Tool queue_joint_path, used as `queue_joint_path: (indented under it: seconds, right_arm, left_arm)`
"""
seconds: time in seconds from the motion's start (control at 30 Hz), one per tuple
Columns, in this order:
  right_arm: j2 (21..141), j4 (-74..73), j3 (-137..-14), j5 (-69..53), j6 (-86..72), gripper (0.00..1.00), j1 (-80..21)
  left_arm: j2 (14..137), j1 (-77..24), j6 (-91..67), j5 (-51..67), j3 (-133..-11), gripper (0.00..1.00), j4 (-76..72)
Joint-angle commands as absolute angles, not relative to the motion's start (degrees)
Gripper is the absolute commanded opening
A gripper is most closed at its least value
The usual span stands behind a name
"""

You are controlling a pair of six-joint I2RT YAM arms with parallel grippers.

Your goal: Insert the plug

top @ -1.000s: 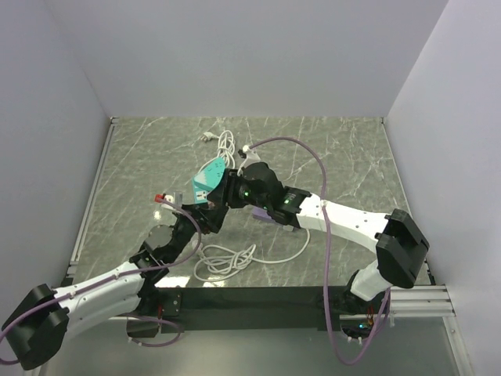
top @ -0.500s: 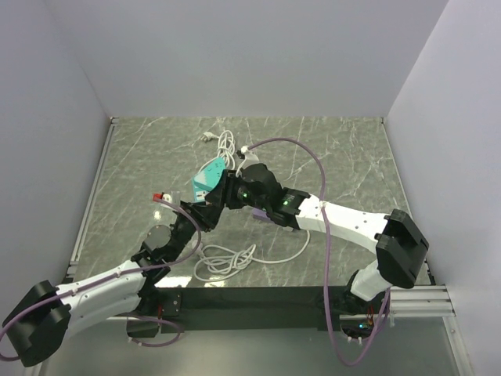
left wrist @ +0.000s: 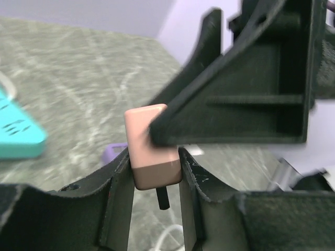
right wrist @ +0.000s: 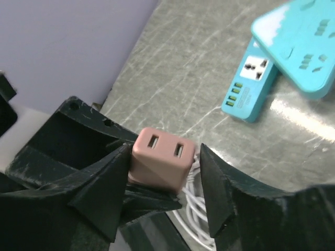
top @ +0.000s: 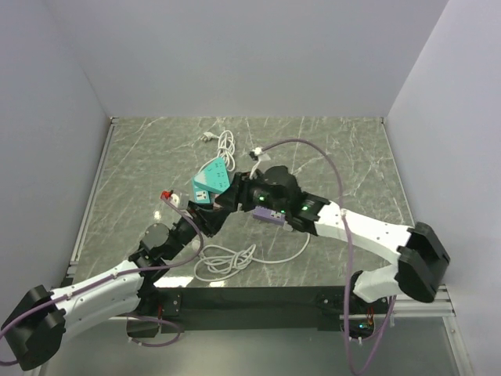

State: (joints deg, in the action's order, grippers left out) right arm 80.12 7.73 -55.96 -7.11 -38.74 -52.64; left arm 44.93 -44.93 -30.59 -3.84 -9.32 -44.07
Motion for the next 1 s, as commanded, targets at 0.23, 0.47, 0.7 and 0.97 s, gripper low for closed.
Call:
queue_joint_path:
  seconds: [0.23, 0.47, 0.7, 0.97]
  right_arm:
    - [65.7, 8.4, -52.9, -19.3, -20.9, 0.89, -47.3]
    - [58.5, 9.0, -47.5, -35.3, -14.9, 0.88, -45.5]
    - [54.4, 7.9, -44.7, -43.9, -13.8, 0.81, -45.5]
    - [57.2, 8.7, -44.8, -51.2, -13.4, 0.76, -47.0]
  left_arm:
    - [42.5, -44.6, -27.9, 16.6, -14.2, 0.01, -46.3]
    - [42.5, -44.6, -29.9, 32.8, -14.4, 0.01, -51.0]
    - [43.4, -44.6, -30.9, 37.4, -15.3, 0.01, -52.8]
    - [44.6, -44.6, -31.1, 38.8, -15.5, 0.01, -53.6]
